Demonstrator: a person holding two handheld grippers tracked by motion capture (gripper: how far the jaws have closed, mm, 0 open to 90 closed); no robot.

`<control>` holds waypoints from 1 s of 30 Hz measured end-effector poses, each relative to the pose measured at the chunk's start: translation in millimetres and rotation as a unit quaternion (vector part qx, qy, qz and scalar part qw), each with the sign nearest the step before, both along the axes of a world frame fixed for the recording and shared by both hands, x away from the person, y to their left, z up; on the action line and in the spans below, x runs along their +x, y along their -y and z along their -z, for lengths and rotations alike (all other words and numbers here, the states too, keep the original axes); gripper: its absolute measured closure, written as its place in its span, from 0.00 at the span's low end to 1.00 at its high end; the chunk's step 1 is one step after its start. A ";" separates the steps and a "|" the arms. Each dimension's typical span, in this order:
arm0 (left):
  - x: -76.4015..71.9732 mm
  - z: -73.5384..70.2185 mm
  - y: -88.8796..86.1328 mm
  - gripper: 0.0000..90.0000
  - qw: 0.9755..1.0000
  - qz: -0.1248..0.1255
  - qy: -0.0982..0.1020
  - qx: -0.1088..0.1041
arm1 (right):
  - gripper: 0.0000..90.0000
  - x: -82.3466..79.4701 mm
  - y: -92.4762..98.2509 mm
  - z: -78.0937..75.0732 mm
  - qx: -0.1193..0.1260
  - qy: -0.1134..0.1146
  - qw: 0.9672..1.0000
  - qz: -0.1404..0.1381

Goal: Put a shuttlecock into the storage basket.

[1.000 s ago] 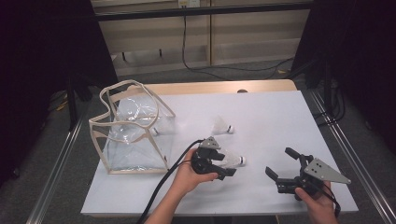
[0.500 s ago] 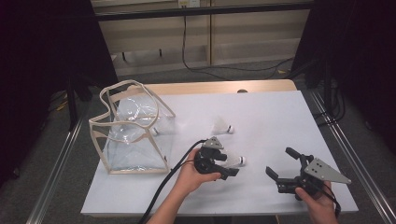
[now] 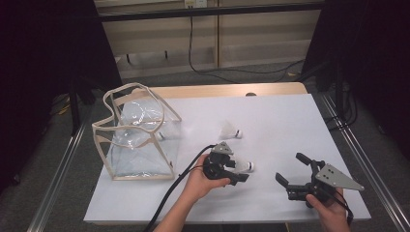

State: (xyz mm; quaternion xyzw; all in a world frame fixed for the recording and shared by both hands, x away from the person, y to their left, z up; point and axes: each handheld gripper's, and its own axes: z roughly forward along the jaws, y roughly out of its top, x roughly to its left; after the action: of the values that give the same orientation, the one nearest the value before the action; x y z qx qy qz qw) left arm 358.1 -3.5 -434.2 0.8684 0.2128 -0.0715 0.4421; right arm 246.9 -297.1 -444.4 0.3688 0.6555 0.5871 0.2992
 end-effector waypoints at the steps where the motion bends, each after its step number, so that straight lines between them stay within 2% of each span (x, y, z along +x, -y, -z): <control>1: 0.1 0.6 1.2 0.39 1.000 0.000 0.002 0.000 | 0.01 -0.1 0.0 0.0 0.000 -0.001 1.000 0.000; 9: 2.3 4.4 4.8 0.42 1.000 -0.005 -0.001 0.000 | 0.01 -0.1 0.3 0.1 0.001 -0.001 1.000 0.000; 21: 7.7 12.4 8.7 0.56 1.000 -0.017 -0.004 0.009 | 0.01 -1.0 0.5 0.1 -0.001 0.000 1.000 -0.003; 27: 10.8 16.2 9.9 0.70 1.000 -0.020 -0.007 0.015 | 0.01 -0.9 2.2 0.1 -0.001 0.000 1.000 0.000; 30: 10.7 17.7 10.7 0.82 1.000 -0.020 -0.012 0.016 | 0.01 -1.3 1.0 0.1 -0.002 -0.001 1.000 -0.002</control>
State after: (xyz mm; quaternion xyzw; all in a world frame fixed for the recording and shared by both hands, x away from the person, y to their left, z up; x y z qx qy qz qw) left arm 368.8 -14.2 -452.0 0.8698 0.2369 -0.0696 0.4272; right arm 245.6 -298.1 -444.5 0.3677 0.6575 0.5860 0.2986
